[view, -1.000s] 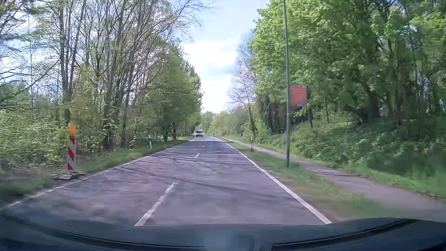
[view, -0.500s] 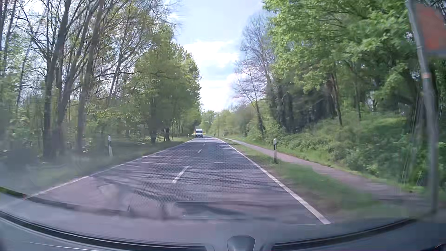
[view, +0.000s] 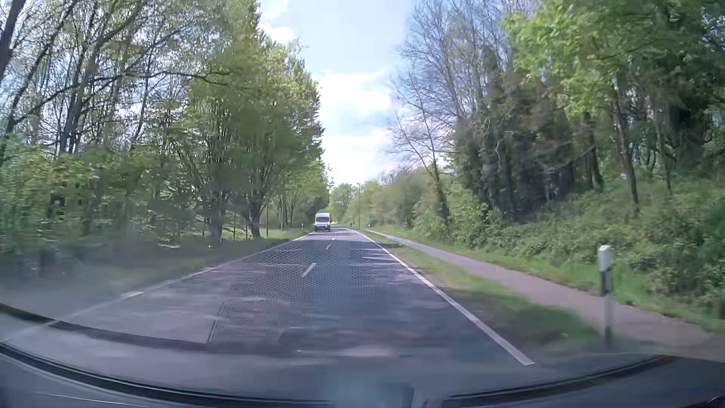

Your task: Follow the waypoints while adhering to traffic rules and regulations

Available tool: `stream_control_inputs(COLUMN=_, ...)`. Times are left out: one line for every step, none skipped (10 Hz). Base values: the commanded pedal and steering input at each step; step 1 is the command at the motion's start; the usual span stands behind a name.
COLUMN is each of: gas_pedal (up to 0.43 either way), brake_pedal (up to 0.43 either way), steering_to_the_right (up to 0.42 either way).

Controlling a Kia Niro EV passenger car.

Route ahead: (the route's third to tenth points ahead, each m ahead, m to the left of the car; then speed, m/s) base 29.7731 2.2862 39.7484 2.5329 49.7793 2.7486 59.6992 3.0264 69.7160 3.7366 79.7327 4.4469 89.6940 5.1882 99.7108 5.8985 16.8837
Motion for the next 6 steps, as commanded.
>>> stream_control_inputs(gas_pedal=0.059, brake_pedal=0.0, steering_to_the_right=-0.007)
stream_control_inputs(gas_pedal=0.059, brake_pedal=0.0, steering_to_the_right=-0.007)
stream_control_inputs(gas_pedal=0.059, brake_pedal=0.0, steering_to_the_right=-0.006)
stream_control_inputs(gas_pedal=0.059, brake_pedal=0.0, steering_to_the_right=-0.005)
stream_control_inputs(gas_pedal=0.059, brake_pedal=0.0, steering_to_the_right=-0.006)
stream_control_inputs(gas_pedal=0.059, brake_pedal=0.0, steering_to_the_right=-0.005)
